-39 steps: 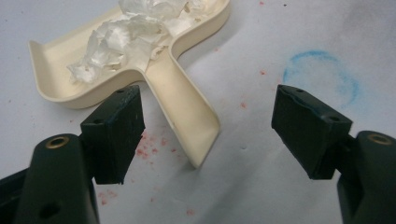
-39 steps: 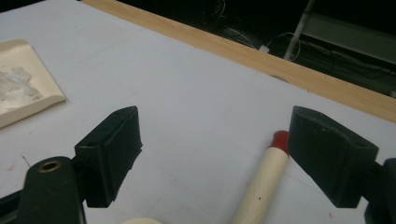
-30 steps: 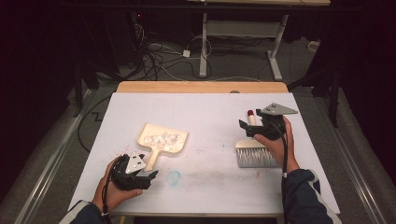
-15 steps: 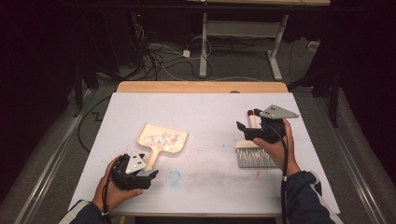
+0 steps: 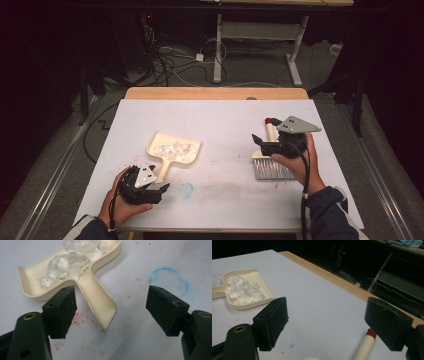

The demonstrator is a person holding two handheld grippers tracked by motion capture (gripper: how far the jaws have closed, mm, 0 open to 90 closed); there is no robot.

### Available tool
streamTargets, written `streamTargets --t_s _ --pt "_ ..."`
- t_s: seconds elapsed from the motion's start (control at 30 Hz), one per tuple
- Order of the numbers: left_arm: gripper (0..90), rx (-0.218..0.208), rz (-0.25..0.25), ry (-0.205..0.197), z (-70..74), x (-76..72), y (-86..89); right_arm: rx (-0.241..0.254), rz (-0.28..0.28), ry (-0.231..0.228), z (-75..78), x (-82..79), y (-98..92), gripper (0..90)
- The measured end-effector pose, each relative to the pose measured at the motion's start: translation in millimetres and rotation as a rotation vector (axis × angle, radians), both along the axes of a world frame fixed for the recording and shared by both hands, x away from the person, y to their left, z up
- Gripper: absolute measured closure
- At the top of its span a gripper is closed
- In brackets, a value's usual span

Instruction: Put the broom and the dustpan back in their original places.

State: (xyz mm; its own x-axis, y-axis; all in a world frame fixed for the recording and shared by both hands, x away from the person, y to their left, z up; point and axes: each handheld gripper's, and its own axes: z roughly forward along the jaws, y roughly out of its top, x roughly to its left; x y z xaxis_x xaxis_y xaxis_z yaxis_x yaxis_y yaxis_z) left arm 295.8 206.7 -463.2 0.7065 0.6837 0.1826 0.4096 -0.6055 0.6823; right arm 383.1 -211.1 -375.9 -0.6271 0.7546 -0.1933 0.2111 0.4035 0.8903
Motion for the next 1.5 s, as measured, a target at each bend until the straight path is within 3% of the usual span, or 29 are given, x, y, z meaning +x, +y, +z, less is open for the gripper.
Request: streamTargets --t_s 0.17,0.63,1.07,1.5 --pt "24.2 0.003 -0.008 -0.017 1.4 0.2 -0.2 -0.011 0.014 -0.016 2.7 -6.0 1.0 19.6" --pt "24.2 0.003 -0.011 -0.004 0.5 -0.4 -1.4 -0.032 0.04 -0.037 6.0 -30.2 -2.6 19.5" --pt "24.2 0.009 -0.012 -0.002 0.0 -0.3 -1.9 -0.043 0.06 -0.04 3.2 -46.5 -17.7 19.5" --pt "24.3 0.013 -0.018 -0.016 0.5 -0.4 -2.6 -0.045 0.078 -0.046 -9.7 -61.3 -30.8 19.4"
